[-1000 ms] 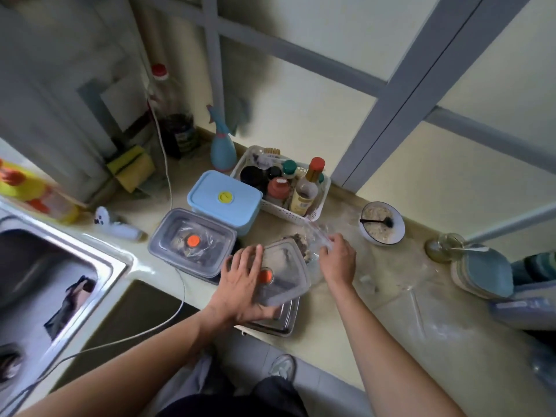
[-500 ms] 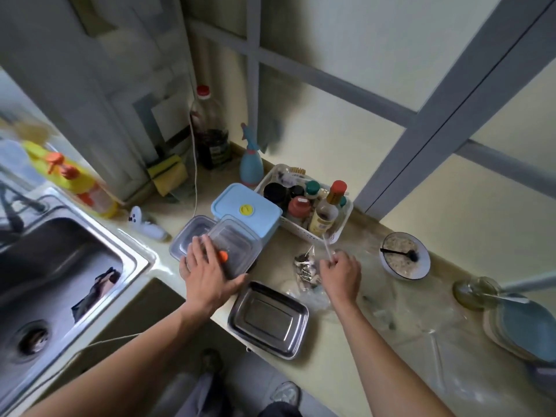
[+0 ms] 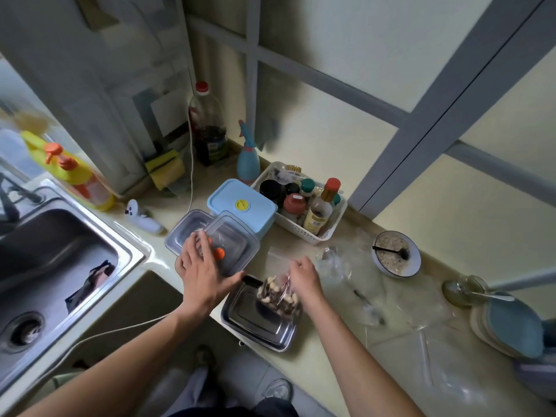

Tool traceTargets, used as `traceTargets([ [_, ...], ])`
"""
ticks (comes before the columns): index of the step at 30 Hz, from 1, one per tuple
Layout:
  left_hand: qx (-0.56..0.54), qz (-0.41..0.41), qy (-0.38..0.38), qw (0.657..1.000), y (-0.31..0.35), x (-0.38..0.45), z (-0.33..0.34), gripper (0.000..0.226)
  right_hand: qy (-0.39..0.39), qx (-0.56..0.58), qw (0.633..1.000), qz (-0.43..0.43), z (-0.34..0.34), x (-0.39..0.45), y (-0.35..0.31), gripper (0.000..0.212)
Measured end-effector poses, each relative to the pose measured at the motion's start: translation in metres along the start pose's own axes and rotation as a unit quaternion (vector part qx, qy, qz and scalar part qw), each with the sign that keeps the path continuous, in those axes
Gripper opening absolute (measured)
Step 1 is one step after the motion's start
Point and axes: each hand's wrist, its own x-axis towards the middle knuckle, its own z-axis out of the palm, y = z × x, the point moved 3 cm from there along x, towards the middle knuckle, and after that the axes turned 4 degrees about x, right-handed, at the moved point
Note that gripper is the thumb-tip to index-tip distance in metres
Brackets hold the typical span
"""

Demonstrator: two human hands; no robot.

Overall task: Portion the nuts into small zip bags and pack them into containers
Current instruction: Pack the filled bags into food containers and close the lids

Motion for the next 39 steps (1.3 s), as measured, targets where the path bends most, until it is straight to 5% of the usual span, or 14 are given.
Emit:
traceTargets([
  [4, 0.010, 0.014, 0.001, 1.000, -0.001, -0.004, -0.003, 0.138, -0.061, -0.021, 0.996, 0.060, 0.031, -0.006, 0.048, 0.011],
  [6, 0.017, 0.040, -0.002, 0.999, -0.001, -0.005, -0.004, 0.137, -0.057, -0.184, 0.981, -0.034, 0.037, -0.006, 0.064, 0.008],
  [8, 0.024, 0.064, -0.005, 0.998, 0.001, -0.008, -0.007, 0.136, -0.009, -0.373, 0.911, -0.174, 0.044, -0.008, 0.082, 0.028],
  [10, 0.025, 0.077, -0.004, 0.997, 0.001, -0.011, -0.008, 0.135, 0.022, -0.425, 0.859, -0.284, 0.051, -0.022, 0.084, 0.032],
  [12, 0.018, 0.089, -0.001, 0.996, 0.001, -0.014, -0.008, 0.133, 0.007, -0.456, 0.838, -0.300, 0.054, -0.034, 0.081, 0.015],
  [16, 0.012, 0.150, -0.010, 0.989, 0.003, -0.019, -0.008, 0.130, -0.107, -0.454, 0.845, -0.262, 0.057, -0.027, 0.086, 0.067],
  [18, 0.026, 0.221, -0.018, 0.975, 0.009, -0.024, -0.008, 0.127, -0.141, -0.418, 0.864, -0.244, 0.051, -0.019, 0.086, 0.050],
  [20, 0.044, 0.286, -0.029, 0.957, 0.015, -0.030, -0.007, 0.128, -0.114, -0.319, 0.924, -0.177, 0.036, -0.007, 0.086, 0.026],
  [23, 0.066, 0.336, -0.070, 0.937, 0.020, -0.036, -0.002, 0.128, 0.020, -0.166, 0.973, -0.161, 0.007, -0.002, 0.080, 0.023],
  [27, 0.127, 0.385, -0.160, 0.900, 0.025, -0.037, 0.021, 0.134, 0.167, -0.042, 0.976, -0.132, -0.022, -0.015, 0.078, 0.026],
  [39, 0.264, 0.398, -0.246, 0.843, 0.049, -0.032, 0.072, 0.146, 0.171, -0.128, 0.971, -0.107, 0.001, -0.035, 0.116, 0.017],
])
